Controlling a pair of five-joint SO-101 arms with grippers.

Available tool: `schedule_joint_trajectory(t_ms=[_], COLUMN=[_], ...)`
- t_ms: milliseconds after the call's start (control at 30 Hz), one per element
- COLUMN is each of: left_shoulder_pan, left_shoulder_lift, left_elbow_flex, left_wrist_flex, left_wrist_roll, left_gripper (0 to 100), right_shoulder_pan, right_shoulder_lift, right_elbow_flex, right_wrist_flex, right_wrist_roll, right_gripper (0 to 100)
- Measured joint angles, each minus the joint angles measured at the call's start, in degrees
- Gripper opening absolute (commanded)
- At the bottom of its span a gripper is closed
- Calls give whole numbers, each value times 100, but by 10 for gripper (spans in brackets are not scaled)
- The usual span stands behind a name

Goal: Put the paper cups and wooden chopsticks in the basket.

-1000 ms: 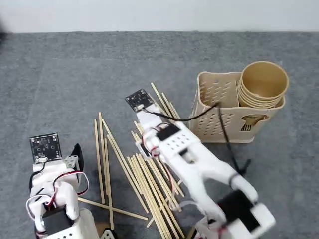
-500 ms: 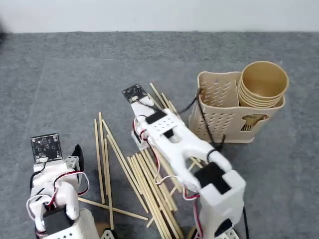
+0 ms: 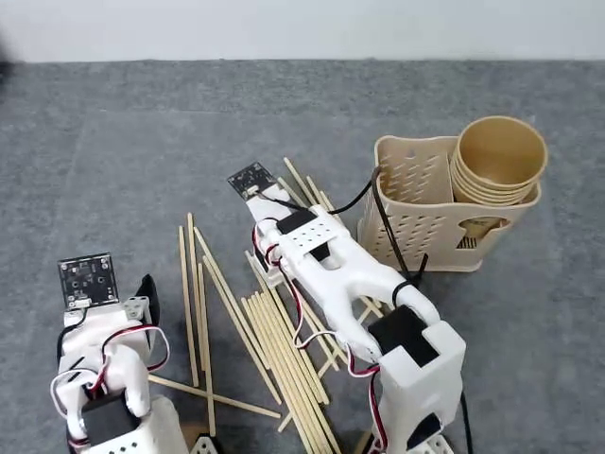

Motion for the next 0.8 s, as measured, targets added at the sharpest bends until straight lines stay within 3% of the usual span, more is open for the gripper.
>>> schedule_joint_trajectory(t_ms=[233, 533, 800], left_shoulder_pan=[0, 0, 0], left_shoulder_lift=[0, 0, 0], left_elbow_flex=[0, 0, 0], left_wrist_flex=[0, 0, 0], left_wrist_roll=[0, 0, 0], left_gripper=[229, 229, 229], right_shoulder_pan=[-9, 229, 976], right_shoulder_lift=[-615, -1547, -2321], right_elbow_flex=[-624, -2453, -3833], right_wrist_flex=[1336, 3112, 3560], right_wrist_roll=[26, 26, 26], right_gripper=[8, 8, 8])
